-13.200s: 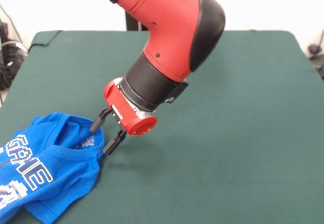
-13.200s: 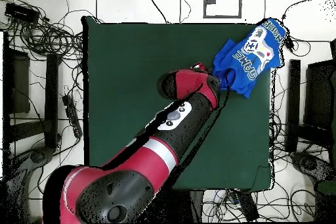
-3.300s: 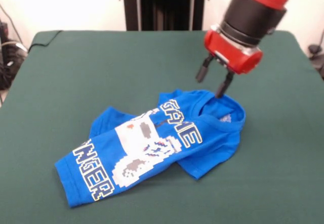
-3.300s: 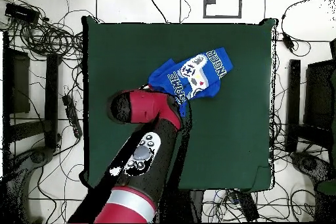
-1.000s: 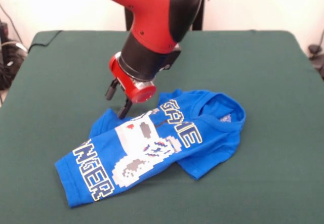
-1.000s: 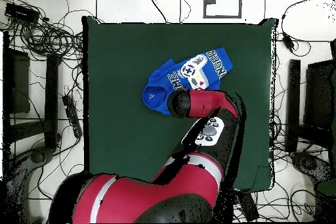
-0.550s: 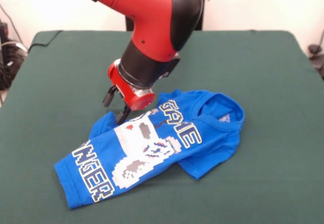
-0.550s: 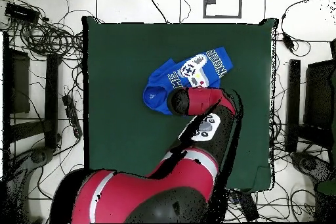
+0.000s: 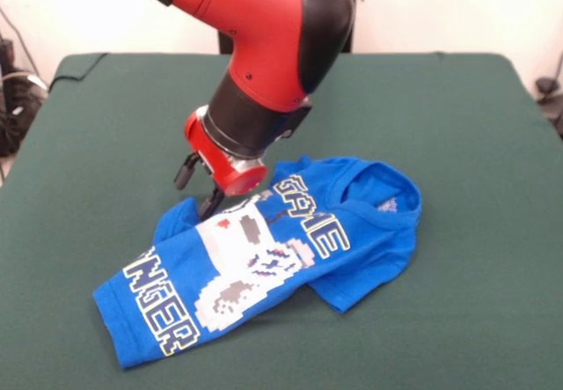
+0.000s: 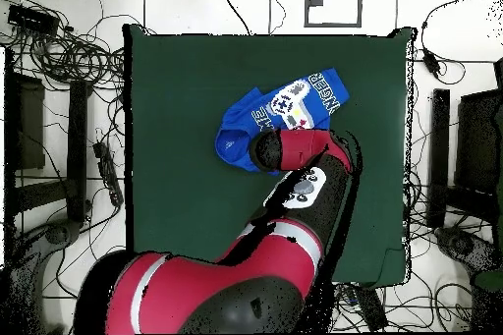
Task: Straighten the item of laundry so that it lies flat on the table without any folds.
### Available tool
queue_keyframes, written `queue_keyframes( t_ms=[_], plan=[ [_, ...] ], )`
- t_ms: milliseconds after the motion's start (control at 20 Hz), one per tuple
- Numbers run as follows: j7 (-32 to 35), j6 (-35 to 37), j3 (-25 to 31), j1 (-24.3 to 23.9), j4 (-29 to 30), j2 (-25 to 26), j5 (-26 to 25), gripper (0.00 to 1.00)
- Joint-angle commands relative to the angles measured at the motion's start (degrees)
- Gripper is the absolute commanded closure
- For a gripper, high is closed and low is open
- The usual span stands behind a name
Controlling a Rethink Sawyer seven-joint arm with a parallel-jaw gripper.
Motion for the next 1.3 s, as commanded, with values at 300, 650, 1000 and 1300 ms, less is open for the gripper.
queue_keyframes(
  t_ms=[300,650,1000,1300],
  plan=[
    [13.52,-10.59,-6.75,2.84,-6.68,13.44,0.59,0.0],
    [13.62,-16.75,-12.33,2.04,-6.74,16.18,3.47,0.0],
    [8.46,-18.05,-9.42,-0.55,-7.0,15.11,4.38,0.0],
    [7.93,-19.18,-11.48,-0.66,-7.64,16.36,5.15,0.0]
  ],
)
